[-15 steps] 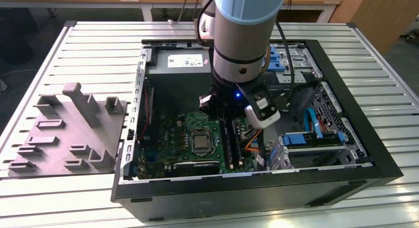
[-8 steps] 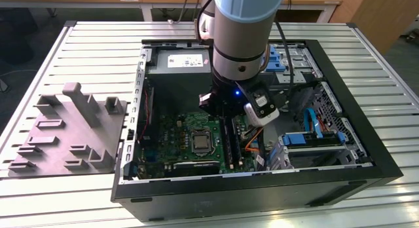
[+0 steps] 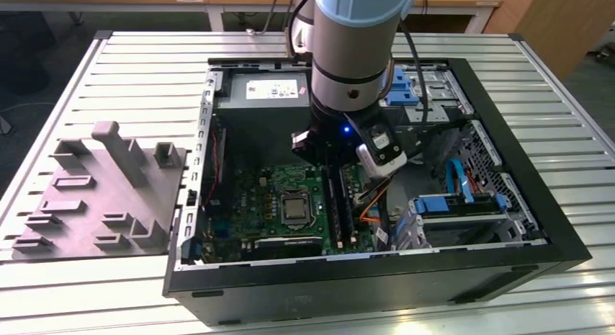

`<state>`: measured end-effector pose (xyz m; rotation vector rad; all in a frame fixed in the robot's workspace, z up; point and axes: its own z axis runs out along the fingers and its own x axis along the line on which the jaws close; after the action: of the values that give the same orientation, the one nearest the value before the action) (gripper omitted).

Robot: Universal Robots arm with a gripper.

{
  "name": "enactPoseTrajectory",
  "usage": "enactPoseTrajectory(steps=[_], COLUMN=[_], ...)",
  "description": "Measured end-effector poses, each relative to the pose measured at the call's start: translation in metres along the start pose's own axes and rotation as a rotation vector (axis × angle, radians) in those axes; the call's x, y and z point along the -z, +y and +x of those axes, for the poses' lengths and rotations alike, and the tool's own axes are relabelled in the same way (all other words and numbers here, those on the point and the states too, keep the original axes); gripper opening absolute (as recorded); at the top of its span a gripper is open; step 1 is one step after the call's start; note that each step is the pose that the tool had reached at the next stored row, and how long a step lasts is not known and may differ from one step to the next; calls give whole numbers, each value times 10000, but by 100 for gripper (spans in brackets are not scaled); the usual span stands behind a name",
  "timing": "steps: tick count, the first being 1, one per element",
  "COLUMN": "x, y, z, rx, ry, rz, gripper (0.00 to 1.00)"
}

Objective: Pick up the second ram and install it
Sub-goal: 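Press down the second ram until it locks into place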

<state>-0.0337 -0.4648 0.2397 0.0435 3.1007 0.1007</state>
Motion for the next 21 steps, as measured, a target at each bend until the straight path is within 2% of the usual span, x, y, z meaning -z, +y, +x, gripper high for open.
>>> enactPoseTrajectory(steps=[11,19,20,21], x=[-16,-47,-68,-68], y=[106,118,233,234], z=[3,5,9,9], rx=[-1,-1,-3,-3], ry=[0,1,2,2], rz=[-28,-28,-86,-86], gripper=[10,10,10,10])
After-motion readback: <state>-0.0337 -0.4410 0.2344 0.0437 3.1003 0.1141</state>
